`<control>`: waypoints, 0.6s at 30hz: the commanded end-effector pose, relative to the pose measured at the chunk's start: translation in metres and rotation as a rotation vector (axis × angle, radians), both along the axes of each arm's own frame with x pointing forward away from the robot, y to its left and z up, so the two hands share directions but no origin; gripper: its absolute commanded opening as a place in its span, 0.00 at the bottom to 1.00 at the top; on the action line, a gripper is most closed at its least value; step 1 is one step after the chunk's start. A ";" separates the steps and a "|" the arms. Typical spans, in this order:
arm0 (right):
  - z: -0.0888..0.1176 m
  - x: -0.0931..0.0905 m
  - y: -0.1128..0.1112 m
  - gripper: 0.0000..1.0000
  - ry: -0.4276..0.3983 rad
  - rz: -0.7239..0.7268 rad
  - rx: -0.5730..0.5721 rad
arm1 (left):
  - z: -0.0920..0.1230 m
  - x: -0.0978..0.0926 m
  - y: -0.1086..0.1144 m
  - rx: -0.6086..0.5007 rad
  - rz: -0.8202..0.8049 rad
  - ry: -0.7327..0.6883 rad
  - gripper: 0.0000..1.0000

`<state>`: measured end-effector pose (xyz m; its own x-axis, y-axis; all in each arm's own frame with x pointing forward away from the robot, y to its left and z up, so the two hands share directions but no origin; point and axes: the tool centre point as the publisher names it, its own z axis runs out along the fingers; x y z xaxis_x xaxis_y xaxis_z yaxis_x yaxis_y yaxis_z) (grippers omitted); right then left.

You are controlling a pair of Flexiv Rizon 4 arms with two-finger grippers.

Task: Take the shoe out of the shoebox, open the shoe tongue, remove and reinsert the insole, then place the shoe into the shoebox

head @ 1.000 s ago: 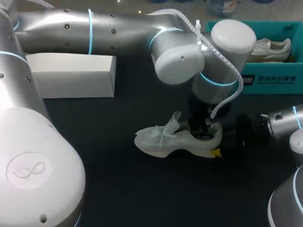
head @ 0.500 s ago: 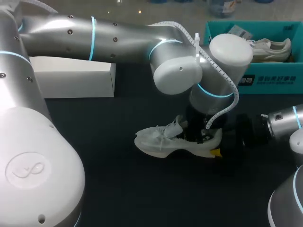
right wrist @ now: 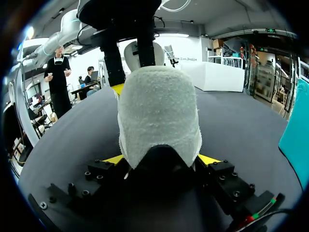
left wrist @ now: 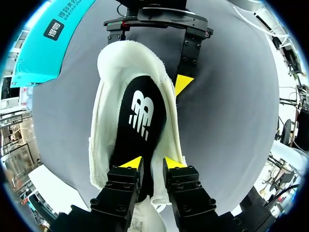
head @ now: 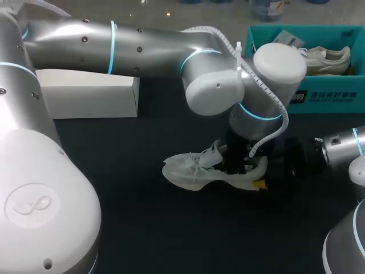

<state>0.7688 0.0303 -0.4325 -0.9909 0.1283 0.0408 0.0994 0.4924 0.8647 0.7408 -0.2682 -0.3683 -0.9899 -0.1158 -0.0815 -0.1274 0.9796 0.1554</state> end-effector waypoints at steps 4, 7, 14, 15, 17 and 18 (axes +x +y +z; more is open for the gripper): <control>-0.006 -0.003 0.001 0.00 0.001 -0.002 -0.004 | 0.000 0.004 -0.006 0.004 0.001 -0.010 0.27; -0.006 -0.003 0.001 0.00 0.001 -0.002 -0.004 | -0.004 0.008 -0.009 0.005 -0.002 -0.016 0.27; -0.006 -0.003 0.001 0.00 0.001 -0.002 -0.004 | -0.019 0.013 -0.012 0.019 -0.003 -0.022 0.28; -0.006 -0.003 0.001 0.00 0.001 -0.002 -0.004 | -0.024 0.011 -0.011 0.023 -0.013 -0.028 0.29; -0.006 -0.003 0.001 0.00 0.001 -0.002 -0.004 | -0.033 0.009 -0.008 0.030 -0.025 -0.024 0.31; -0.006 -0.003 0.001 0.00 0.001 -0.002 -0.004 | -0.037 0.009 -0.008 0.031 -0.024 -0.019 0.32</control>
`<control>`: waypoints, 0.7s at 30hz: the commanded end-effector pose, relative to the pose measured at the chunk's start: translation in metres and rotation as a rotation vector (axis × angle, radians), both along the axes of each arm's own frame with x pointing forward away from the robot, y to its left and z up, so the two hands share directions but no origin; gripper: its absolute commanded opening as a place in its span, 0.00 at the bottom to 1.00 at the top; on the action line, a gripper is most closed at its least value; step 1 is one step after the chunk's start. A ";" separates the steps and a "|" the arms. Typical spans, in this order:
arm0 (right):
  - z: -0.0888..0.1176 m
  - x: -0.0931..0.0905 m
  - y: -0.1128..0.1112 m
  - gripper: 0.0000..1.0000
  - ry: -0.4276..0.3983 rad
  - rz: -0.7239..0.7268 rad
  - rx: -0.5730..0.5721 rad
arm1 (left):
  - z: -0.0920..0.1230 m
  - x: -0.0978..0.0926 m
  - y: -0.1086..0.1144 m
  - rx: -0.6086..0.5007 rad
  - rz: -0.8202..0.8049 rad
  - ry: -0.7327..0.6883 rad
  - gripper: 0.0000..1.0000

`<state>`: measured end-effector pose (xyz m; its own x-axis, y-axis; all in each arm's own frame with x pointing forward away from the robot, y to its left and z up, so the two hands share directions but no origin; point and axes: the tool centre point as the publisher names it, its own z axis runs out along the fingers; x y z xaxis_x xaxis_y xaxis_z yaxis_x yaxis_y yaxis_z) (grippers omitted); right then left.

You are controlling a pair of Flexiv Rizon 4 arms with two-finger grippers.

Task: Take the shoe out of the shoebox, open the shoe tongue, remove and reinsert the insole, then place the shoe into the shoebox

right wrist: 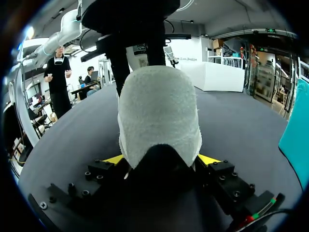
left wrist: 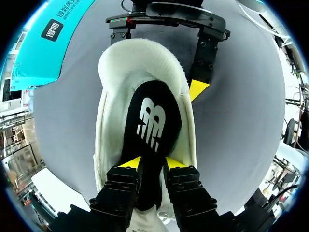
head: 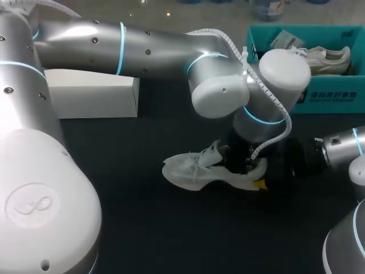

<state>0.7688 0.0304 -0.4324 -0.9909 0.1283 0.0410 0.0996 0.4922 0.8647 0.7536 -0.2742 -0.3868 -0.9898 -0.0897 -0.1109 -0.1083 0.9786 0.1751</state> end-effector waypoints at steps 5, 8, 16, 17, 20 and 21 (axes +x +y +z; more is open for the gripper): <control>-0.006 -0.003 0.001 0.00 0.001 -0.002 -0.004 | -0.038 -0.005 0.008 -0.008 -0.020 0.002 0.35; -0.006 -0.003 0.001 0.00 0.001 -0.002 -0.004 | -0.041 -0.004 0.014 -0.031 -0.032 -0.013 0.31; -0.006 -0.003 0.001 0.00 0.001 -0.002 -0.004 | -0.037 0.002 0.023 -0.108 -0.078 -0.071 0.00; -0.006 -0.003 0.001 0.00 0.001 -0.002 -0.004 | -0.036 0.003 0.024 -0.114 -0.074 -0.079 0.00; -0.006 -0.003 0.001 0.00 0.001 -0.002 -0.004 | -0.031 0.006 0.024 -0.122 -0.074 -0.086 0.00; -0.006 -0.003 0.001 0.00 0.001 -0.002 -0.004 | -0.029 0.006 0.024 -0.126 -0.070 -0.090 0.00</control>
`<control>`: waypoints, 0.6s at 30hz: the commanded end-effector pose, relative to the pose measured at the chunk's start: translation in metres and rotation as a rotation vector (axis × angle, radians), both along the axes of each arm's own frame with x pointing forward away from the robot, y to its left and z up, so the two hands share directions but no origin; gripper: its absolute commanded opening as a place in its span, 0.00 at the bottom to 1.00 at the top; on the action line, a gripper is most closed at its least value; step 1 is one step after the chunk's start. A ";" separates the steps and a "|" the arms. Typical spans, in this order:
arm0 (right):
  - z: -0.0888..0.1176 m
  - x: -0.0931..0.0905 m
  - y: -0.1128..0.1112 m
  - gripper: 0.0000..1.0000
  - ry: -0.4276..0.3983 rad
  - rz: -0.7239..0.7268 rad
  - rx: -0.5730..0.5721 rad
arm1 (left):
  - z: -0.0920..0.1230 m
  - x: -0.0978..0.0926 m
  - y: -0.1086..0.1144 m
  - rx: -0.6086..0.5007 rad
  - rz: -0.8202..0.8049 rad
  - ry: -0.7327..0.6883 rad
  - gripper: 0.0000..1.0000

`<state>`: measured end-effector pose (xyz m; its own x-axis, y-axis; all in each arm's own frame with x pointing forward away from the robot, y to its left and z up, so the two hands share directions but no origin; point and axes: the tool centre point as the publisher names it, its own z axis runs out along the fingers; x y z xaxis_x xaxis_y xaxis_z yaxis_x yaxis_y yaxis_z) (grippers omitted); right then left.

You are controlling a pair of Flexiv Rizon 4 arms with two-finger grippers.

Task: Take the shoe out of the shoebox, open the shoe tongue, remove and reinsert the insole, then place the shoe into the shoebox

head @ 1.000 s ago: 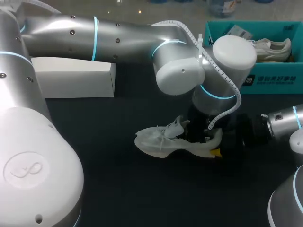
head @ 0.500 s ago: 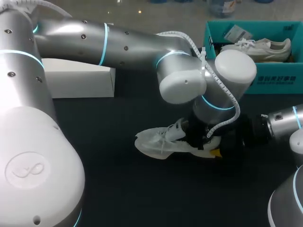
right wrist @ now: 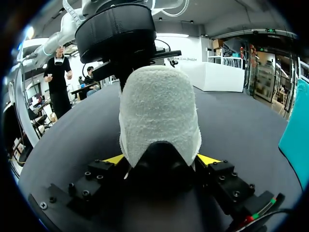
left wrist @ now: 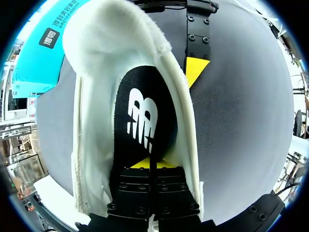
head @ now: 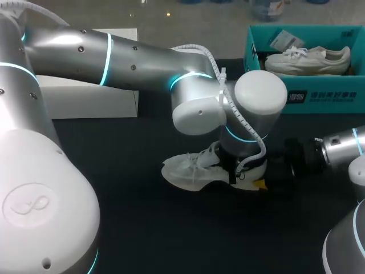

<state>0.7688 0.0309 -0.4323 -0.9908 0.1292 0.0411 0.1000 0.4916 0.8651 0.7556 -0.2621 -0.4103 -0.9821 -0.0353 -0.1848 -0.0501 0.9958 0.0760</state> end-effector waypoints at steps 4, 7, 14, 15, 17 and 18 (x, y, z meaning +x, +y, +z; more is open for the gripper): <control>-0.006 -0.003 0.000 0.00 0.001 -0.001 -0.005 | 0.002 0.003 0.012 -0.049 0.009 -0.016 0.00; -0.006 -0.003 0.000 0.00 0.001 -0.001 -0.005 | 0.008 0.002 0.012 -0.059 0.018 -0.022 0.00; -0.006 -0.003 0.000 0.00 0.001 -0.001 -0.005 | 0.027 -0.003 0.013 -0.092 0.036 -0.051 0.00; -0.006 -0.003 0.000 0.00 0.001 -0.001 -0.005 | 0.030 -0.003 0.013 -0.097 0.040 -0.056 0.00; -0.006 -0.003 0.000 0.00 0.001 -0.001 -0.005 | 0.036 -0.003 0.014 -0.105 0.043 -0.058 0.00; -0.006 -0.003 0.000 0.00 0.001 -0.001 -0.005 | 0.039 -0.003 0.014 -0.108 0.043 -0.059 0.00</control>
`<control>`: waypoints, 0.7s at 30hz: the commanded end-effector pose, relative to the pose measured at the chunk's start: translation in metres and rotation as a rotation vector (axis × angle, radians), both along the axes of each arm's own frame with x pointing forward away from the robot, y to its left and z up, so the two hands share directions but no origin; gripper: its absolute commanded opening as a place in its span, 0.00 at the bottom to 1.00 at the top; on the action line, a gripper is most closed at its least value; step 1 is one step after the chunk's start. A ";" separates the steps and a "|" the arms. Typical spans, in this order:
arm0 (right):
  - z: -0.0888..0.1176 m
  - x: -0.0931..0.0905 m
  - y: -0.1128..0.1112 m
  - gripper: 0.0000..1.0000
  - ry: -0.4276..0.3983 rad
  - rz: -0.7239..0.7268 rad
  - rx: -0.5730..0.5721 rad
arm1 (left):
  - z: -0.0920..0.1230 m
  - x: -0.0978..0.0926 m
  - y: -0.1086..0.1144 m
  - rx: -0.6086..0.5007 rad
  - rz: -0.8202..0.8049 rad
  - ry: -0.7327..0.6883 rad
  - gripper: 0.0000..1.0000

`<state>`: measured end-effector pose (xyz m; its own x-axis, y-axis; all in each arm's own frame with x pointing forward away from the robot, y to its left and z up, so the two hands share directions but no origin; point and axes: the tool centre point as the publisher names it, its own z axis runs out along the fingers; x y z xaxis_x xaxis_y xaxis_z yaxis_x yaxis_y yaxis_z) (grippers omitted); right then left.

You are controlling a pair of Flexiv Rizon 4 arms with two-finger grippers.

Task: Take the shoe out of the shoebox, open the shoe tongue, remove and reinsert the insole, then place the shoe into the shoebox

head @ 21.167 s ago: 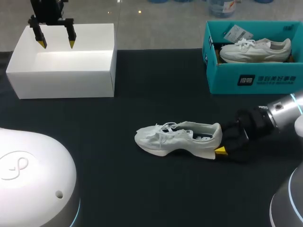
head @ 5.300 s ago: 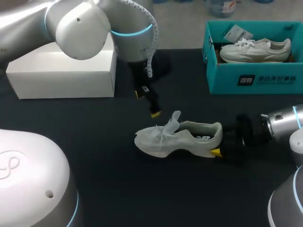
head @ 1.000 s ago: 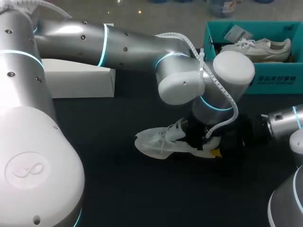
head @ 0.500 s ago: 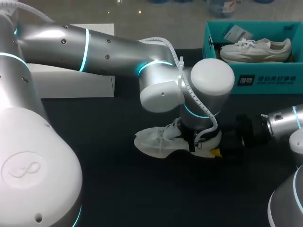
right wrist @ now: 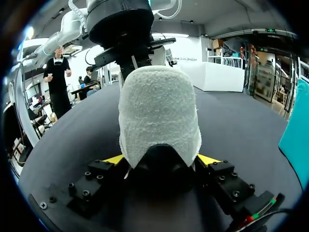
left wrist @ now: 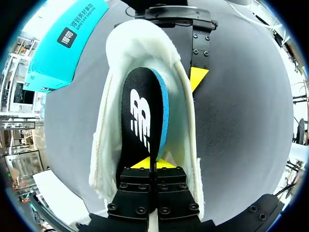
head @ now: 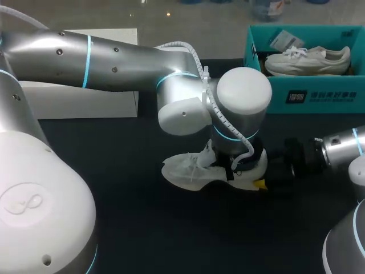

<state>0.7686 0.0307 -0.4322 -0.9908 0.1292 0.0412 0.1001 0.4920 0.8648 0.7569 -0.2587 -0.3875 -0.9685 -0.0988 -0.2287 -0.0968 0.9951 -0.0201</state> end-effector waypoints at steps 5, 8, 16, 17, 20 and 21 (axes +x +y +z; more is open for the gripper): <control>-0.006 -0.003 0.000 0.00 0.001 -0.001 -0.005 | 0.030 -0.007 0.012 -0.039 -0.001 -0.024 0.00; -0.006 -0.003 0.000 0.00 0.001 -0.001 -0.005 | 0.039 -0.009 0.014 -0.057 0.002 -0.035 0.00; -0.006 -0.003 0.000 0.00 0.001 -0.001 -0.005 | 0.060 -0.014 0.016 -0.092 0.005 -0.046 0.00; -0.006 -0.003 0.000 0.00 0.001 -0.001 -0.005 | 0.062 -0.015 0.016 -0.095 0.005 -0.046 0.00; -0.006 -0.003 0.000 0.00 0.001 -0.001 -0.005 | 0.064 -0.018 0.011 -0.101 0.005 -0.045 0.00; -0.006 -0.003 0.000 0.00 0.001 -0.001 -0.005 | 0.065 -0.019 0.010 -0.103 0.005 -0.045 0.00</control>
<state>0.7684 0.0301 -0.4325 -0.9908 0.1289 0.0414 0.1002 0.4927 0.8644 0.7413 -0.2497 -0.3267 -0.9576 -0.1293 -0.2575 -0.0999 0.9872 -0.1243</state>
